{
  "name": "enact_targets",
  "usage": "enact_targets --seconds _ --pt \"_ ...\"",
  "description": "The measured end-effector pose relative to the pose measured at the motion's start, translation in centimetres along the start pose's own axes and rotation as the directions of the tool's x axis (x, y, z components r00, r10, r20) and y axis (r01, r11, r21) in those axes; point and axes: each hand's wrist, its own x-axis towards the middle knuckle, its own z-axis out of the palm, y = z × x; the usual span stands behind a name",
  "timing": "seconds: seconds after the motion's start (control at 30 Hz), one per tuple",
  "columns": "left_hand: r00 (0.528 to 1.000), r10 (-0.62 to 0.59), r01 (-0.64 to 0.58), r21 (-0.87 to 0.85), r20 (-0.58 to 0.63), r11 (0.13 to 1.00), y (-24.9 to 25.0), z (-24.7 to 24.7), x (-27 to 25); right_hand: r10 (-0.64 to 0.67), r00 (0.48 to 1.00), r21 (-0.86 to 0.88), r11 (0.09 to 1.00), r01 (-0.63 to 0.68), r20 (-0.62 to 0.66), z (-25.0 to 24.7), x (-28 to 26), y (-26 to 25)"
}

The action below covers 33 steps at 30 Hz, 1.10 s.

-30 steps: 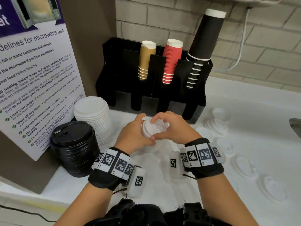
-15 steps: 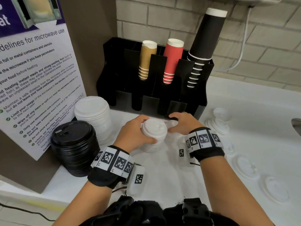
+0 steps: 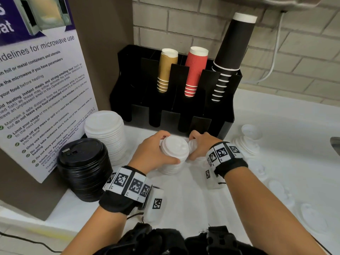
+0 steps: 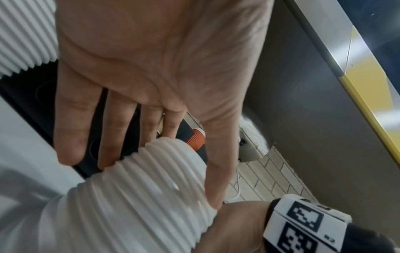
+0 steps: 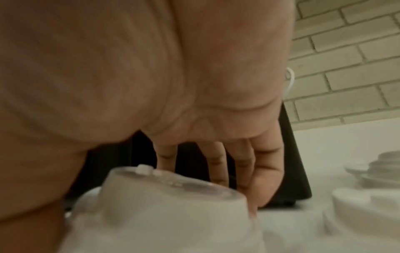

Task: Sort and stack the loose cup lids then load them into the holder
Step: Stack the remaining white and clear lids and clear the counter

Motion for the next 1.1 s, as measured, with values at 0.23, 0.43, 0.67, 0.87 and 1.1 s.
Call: enact_targets --seconds 0.23,0.43,0.67,0.87,1.1 --pt "1.000 0.010 -0.010 0.001 0.004 1.000 -0.5 0.1 0.1 -0.165 0.958 0.406 0.879 0.250 -0.233 -2.9 -3.0 2.2" --pt "1.000 0.002 -0.002 -0.002 0.006 1.000 -0.4 0.0 0.0 -0.360 0.891 0.532 0.715 0.454 -0.276 -1.0 -4.7 -0.6" --pt "1.000 0.019 -0.019 -0.001 -0.006 1.000 -0.1 0.0 -0.1 -0.372 0.882 0.446 0.763 0.468 -0.289 0.0 -4.1 -2.3" --pt "0.999 0.036 -0.036 -0.014 0.008 0.999 -0.2 -0.2 -0.2 -0.360 0.886 0.405 0.793 0.456 -0.293 0.5 -3.7 -2.6" --pt "0.998 0.053 -0.053 0.000 -0.018 0.999 -0.1 -0.3 -0.2 -0.303 0.871 0.550 0.682 0.482 -0.387 -0.3 -4.5 -1.2"
